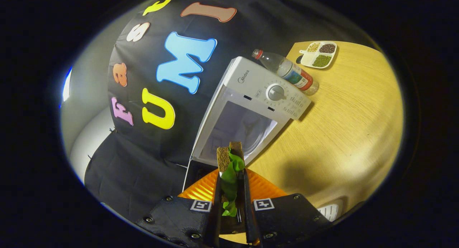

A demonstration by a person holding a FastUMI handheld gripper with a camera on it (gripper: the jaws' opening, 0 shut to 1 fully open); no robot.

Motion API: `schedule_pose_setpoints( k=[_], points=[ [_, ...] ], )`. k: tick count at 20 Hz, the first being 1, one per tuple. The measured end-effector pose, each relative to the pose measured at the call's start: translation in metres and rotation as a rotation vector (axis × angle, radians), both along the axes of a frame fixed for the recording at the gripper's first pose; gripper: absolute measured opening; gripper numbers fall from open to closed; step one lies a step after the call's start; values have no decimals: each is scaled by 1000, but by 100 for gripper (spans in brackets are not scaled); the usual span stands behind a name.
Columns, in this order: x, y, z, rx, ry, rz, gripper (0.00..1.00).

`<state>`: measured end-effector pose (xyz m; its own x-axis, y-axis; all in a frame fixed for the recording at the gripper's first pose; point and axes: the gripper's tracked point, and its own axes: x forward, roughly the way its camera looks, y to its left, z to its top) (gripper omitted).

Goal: Open the microwave, put the food inside, and close the microwave door.

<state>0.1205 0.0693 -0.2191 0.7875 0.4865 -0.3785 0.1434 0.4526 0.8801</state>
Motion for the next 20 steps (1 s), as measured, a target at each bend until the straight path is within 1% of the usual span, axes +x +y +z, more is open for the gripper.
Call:
schedule_pose_setpoints(
  k=[4, 7, 13, 17, 20],
  points=[
    [35, 16, 0, -11, -69, -69, 28],
    [56, 30, -10, 8, -71, -109, 28],
    [104, 53, -42, -2, -73, -204, 28],
    [128, 65, -51, 9, -87, -250, 28],
    [148, 68, -59, -58, -133, -265, 28]
  ],
)
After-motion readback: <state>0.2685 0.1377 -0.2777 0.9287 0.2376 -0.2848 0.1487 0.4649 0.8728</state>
